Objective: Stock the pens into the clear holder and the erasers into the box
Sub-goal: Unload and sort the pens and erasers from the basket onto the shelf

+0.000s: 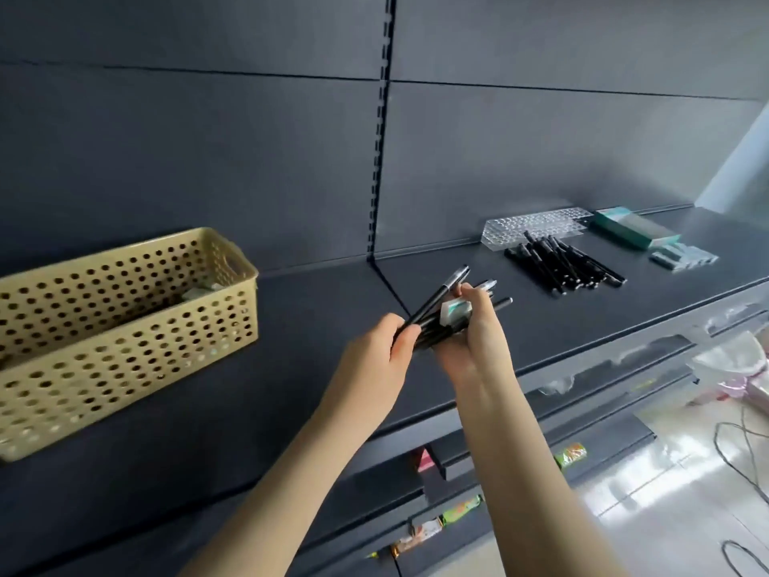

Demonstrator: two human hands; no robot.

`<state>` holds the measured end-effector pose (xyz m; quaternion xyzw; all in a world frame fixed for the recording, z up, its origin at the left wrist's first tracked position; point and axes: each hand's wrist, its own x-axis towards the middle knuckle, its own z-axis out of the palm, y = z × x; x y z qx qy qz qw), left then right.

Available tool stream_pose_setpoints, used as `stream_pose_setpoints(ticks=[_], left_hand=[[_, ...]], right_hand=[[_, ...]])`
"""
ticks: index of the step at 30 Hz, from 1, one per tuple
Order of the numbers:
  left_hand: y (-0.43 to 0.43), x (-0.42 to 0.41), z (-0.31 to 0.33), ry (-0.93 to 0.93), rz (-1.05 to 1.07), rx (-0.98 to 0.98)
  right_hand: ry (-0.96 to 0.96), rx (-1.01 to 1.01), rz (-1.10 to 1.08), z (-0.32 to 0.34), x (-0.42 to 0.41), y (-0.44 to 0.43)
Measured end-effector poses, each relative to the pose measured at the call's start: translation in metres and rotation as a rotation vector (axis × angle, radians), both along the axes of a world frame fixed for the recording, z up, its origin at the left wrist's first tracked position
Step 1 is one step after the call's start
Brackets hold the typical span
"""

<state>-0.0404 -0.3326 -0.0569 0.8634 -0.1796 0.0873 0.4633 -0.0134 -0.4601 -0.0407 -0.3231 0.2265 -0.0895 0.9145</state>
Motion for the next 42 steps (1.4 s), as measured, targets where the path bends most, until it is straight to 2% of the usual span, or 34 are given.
stream_pose_setpoints(ticks=[8, 15, 30, 42], left_hand=[[-0.173, 0.0, -0.036, 0.166, -0.031, -0.034], [-0.257, 0.022, -0.04, 0.198, 0.014, -0.047], [-0.357, 0.153, -0.043, 0.046, 0.135, -0.064], [-0.403, 0.194, -0.04, 0.002, 0.285, -0.038]], right_hand=[[0.096, 0.003, -0.078, -0.031, -0.007, -0.174], [0.102, 0.109, -0.082, -0.034, 0.018, -0.257], [-0.061, 0.26, -0.064, -0.029, 0.149, -0.342], [-0.024, 0.417, 0.073, -0.036, 0.197, -0.393]])
